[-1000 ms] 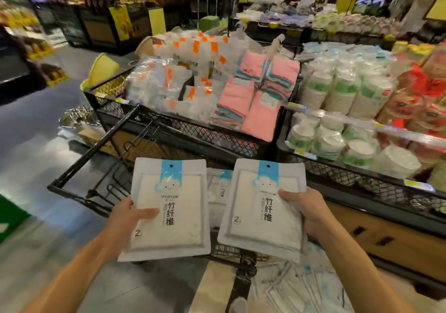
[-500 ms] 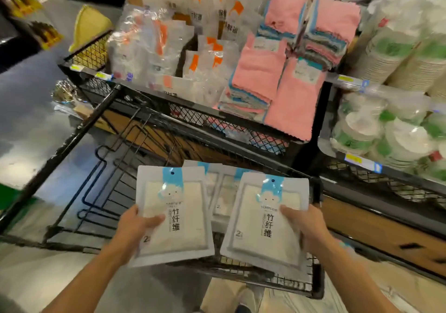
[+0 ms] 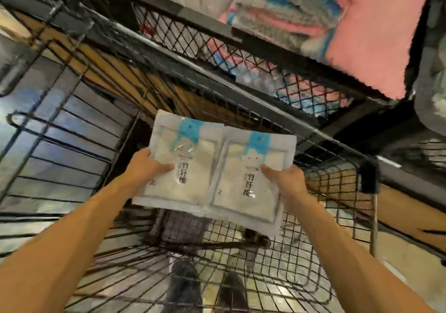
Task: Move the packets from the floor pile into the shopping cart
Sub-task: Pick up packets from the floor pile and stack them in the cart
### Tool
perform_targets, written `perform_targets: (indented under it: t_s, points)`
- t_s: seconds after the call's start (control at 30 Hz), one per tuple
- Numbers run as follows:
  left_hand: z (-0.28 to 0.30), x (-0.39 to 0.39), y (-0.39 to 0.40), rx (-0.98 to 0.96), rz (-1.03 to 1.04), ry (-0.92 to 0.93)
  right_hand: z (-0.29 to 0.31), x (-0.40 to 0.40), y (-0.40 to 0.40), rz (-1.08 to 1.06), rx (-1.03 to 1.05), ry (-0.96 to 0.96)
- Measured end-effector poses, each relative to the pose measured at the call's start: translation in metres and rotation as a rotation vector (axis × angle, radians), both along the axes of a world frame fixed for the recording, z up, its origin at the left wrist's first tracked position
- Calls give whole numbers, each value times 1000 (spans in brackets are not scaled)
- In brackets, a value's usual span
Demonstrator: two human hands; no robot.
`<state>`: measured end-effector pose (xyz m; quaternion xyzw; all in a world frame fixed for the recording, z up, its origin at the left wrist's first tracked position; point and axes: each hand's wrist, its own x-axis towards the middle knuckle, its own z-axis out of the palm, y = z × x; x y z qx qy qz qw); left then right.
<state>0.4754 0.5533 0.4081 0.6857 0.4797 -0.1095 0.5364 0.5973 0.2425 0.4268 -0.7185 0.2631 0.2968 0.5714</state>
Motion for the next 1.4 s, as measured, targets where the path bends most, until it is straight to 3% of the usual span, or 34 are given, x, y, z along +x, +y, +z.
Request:
perform_targets:
  t_s: [0.07, 0.17, 0.27, 0.43, 0.57, 0.67, 0.93, 1.2, 1.4]
  points:
    - [-16, 4, 4, 62, -26, 41, -18, 0, 7, 3, -31, -14]
    - [-28, 5, 3, 250, -99, 117, -37, -4, 17, 74, -252, -91]
    - [-35, 5, -5, 310, -87, 83, -41, -9, 27, 164, -473, -173]
    - [-42, 1, -17, 486, -146, 35, -51, -14, 28, 202, -600, -263]
    - [-30, 0, -25, 815, -443, 170, -43, -13, 29, 422, -843, -349]
    - [-5, -1, -29, 931, -640, 185, -23, -14, 28, 590, -949, -442]
    - [137, 15, -36, 1010, -704, 106, 109, -6, 13, 814, -937, -699]
    - [345, 51, -91, 1110, -723, -26, 307, 6, -10, 716, -897, -840]
    - [450, 46, -143, 1104, -781, -219, 419, -25, -56, 603, -938, -898]
